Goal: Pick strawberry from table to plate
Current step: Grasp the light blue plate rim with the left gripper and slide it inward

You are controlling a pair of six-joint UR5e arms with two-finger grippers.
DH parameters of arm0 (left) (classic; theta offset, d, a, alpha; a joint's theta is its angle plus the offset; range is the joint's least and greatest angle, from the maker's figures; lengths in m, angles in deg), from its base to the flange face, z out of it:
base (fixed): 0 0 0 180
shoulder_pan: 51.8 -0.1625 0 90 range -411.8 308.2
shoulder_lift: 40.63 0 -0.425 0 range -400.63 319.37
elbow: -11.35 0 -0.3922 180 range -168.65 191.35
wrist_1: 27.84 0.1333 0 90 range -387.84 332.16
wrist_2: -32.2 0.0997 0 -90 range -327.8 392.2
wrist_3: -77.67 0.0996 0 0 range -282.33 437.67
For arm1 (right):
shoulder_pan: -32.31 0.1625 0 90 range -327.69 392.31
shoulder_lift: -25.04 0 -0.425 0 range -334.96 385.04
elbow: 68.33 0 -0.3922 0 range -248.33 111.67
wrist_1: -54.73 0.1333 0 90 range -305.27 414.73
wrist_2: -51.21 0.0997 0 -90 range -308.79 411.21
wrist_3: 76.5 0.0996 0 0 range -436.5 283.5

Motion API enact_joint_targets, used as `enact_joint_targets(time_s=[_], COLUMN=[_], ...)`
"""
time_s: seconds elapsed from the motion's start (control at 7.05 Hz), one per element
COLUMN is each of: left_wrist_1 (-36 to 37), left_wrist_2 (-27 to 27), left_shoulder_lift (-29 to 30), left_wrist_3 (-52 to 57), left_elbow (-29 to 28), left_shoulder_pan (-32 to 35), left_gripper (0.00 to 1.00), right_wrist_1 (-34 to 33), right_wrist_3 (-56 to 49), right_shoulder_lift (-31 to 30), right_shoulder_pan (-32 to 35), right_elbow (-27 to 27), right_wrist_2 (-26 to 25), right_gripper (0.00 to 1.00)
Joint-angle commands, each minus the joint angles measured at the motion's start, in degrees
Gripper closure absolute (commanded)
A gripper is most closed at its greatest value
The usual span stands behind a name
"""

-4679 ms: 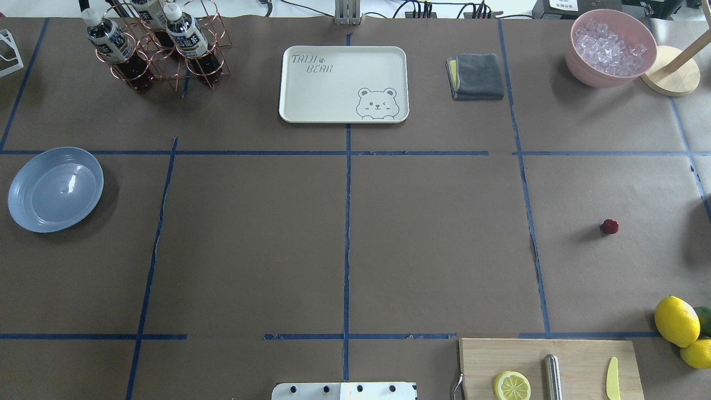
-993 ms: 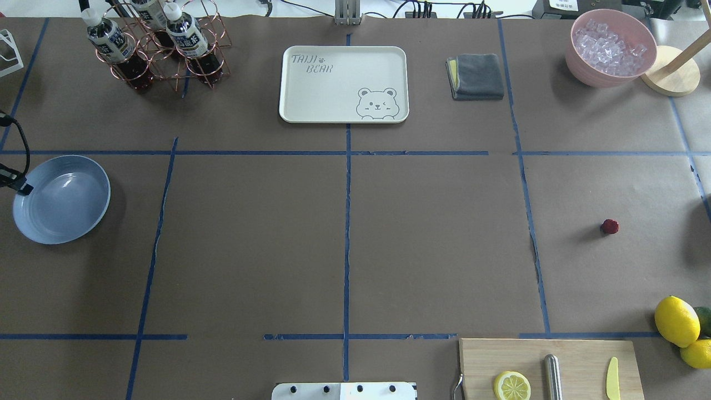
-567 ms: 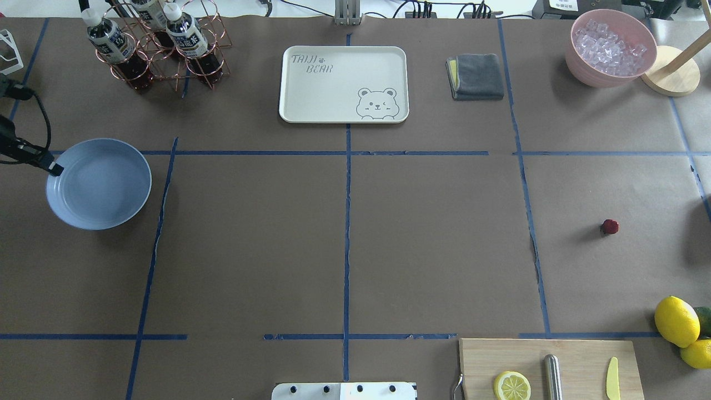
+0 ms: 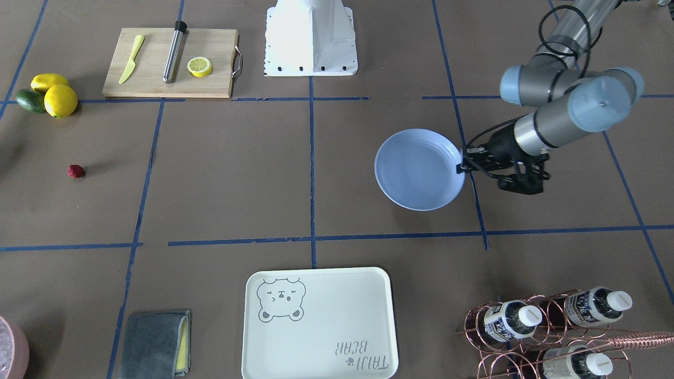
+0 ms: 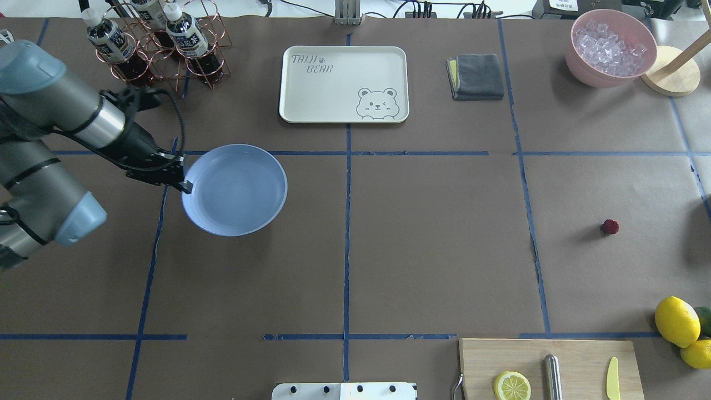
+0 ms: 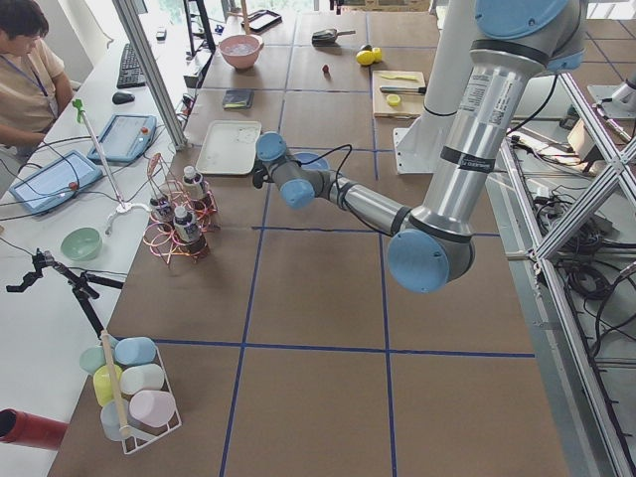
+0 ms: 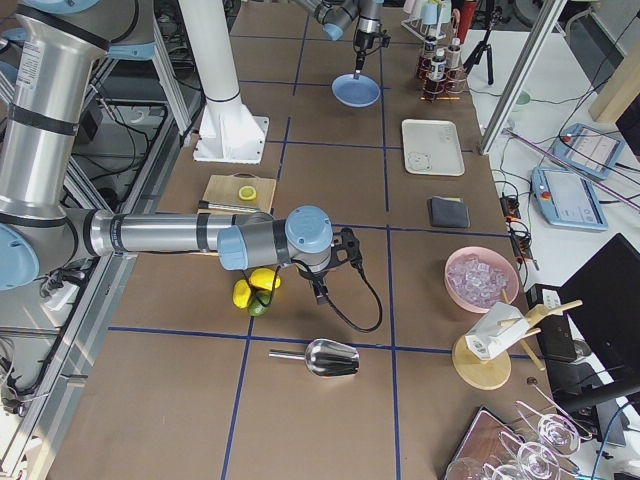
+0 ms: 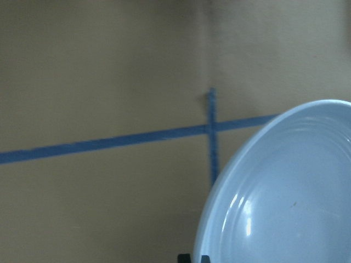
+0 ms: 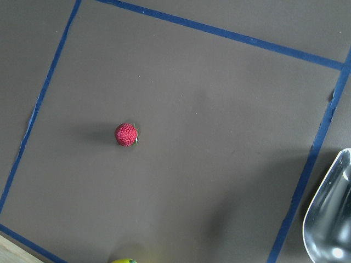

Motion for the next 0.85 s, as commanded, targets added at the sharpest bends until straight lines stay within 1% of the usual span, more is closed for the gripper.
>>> enact_joint_targets(time_s=[0.0, 0.28, 0.57, 0.71], left_wrist_1=[0.03, -0.24, -1.02, -4.16], left_wrist_2=[10.48, 15.76, 16.76, 16.76], left_shoulder_lift=[7.94, 10.15, 10.07, 10.16], left_wrist_3=[-15.25, -15.11, -15.02, -15.20], left_elbow=[-0.18, -1.93, -2.99, -4.22], left_shoulder_pan=[-11.65, -14.84, -15.55, -15.73], left_gripper=[1.00, 1.00, 1.00, 1.00], right_wrist_1=[0.00, -0.09, -0.09, -0.09], right_wrist_3=[-0.02, 0.07, 0.07, 0.07], right_shoulder_lift=[0.00, -0.09, -0.61, -0.62], right_shoulder_pan=[0.00, 0.00, 0.00, 0.00], right_elbow=[-0.04, -0.13, -0.13, -0.13], right_wrist_2=[0.17, 0.26, 0.34, 0.26], right_gripper=[0.00, 0.00, 0.00, 0.00])
